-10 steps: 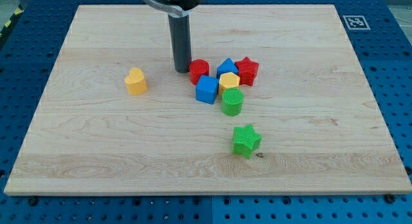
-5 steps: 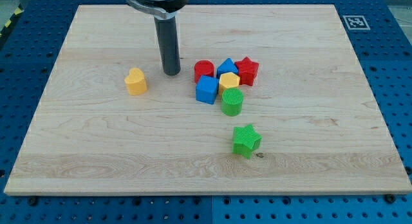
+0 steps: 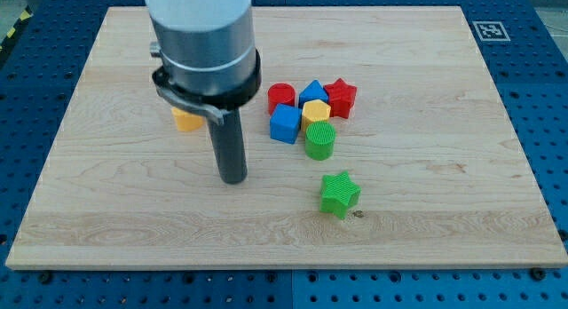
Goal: Push the green star to the bottom right of the green circle
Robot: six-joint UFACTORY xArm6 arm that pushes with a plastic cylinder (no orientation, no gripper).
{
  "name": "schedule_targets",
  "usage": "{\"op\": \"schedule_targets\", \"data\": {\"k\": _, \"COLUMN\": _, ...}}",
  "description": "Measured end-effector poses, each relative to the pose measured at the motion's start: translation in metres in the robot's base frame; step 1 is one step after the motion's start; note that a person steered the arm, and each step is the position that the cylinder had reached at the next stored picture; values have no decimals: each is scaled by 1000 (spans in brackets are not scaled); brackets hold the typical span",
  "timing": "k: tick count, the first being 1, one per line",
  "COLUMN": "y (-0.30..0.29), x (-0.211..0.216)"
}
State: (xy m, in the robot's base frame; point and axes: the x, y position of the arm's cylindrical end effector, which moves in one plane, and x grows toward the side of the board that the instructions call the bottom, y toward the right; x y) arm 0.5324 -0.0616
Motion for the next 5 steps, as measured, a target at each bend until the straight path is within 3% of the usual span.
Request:
{"op": "schedule_targets", "data": {"k": 2, "y": 60, "x": 51}}
{"op": "schedule_targets", "data": {"k": 4, "y": 148, "x": 46}}
{"op": "schedule_targets", "data": {"k": 5, "y": 150, "x": 46}}
